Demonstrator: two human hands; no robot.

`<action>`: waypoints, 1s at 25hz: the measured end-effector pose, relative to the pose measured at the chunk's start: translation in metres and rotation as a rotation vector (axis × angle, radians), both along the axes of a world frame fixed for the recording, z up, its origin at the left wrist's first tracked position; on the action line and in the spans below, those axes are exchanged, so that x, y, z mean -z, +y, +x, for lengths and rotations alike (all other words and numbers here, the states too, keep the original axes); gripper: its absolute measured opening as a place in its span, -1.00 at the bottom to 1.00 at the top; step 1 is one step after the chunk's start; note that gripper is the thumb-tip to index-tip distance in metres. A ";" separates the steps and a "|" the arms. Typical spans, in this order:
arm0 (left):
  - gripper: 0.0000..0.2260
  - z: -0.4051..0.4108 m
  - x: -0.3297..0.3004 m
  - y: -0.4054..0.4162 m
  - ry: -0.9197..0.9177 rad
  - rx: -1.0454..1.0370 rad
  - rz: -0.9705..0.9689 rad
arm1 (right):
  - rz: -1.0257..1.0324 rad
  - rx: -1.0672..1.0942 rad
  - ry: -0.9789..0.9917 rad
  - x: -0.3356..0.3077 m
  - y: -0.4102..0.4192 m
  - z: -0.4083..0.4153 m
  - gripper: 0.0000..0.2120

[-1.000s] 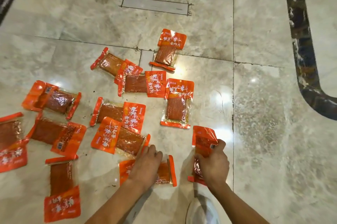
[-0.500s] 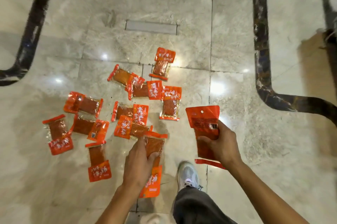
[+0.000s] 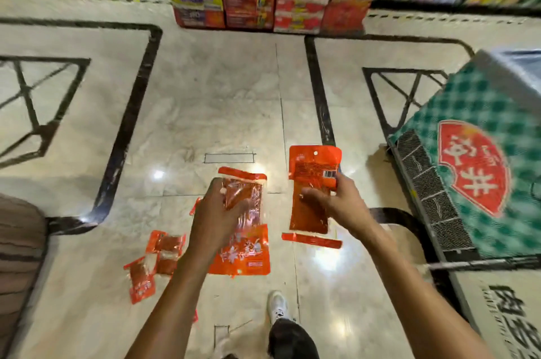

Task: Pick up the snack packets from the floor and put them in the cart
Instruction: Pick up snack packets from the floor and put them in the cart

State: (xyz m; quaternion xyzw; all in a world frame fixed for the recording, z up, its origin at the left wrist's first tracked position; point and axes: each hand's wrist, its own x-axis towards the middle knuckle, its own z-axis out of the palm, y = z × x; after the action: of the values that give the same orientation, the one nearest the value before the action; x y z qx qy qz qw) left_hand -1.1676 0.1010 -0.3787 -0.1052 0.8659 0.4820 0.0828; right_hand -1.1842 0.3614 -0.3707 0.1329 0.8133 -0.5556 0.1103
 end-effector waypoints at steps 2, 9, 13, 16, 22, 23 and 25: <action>-0.59 0.004 -0.054 -0.001 0.070 0.037 0.042 | 0.018 -0.013 0.030 -0.055 0.000 0.020 -0.64; -0.47 0.060 -0.174 0.029 0.177 0.310 0.120 | -0.008 0.398 0.252 -0.172 0.003 0.169 -0.70; -0.44 0.117 -0.202 0.071 0.151 0.478 0.202 | -0.055 0.610 0.278 -0.193 0.032 0.271 -0.69; -0.44 0.166 -0.217 0.114 0.154 0.587 0.262 | -0.062 0.731 0.310 -0.204 0.061 0.351 -0.69; -0.49 0.305 -0.224 0.240 0.094 0.897 0.267 | -0.072 1.013 0.381 -0.217 0.127 0.552 -0.84; -0.51 0.334 -0.224 0.262 0.085 0.960 0.283 | -0.073 1.064 0.377 -0.216 0.137 0.587 -0.84; -0.60 0.389 -0.220 0.300 0.059 1.061 0.312 | -0.087 1.176 0.369 -0.212 0.156 0.652 -0.78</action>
State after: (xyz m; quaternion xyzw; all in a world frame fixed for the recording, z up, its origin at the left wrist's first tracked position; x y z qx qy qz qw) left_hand -0.7785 0.4014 -0.1585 0.3726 0.7202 0.4996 0.3048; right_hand -0.5319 0.5174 -0.1587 0.4562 0.5861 -0.5697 -0.3519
